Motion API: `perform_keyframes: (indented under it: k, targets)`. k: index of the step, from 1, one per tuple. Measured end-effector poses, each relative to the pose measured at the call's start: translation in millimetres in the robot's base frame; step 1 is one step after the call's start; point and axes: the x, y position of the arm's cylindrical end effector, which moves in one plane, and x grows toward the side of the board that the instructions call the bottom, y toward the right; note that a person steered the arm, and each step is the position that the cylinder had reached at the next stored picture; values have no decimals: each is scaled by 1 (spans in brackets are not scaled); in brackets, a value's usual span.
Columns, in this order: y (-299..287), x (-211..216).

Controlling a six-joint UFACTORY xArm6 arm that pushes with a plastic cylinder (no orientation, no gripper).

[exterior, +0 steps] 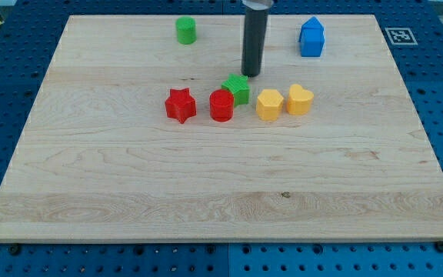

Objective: Move the green star into the hexagon

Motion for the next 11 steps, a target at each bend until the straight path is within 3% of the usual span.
perform_keyframes:
  k: [1, 4, 7, 8, 9, 10, 11]
  targets:
    - [-31, 0]
    - [-7, 44]
    - [-23, 62]
    - [-43, 23]
    - [-108, 1]
    - [-165, -62]
    - [-183, -135]
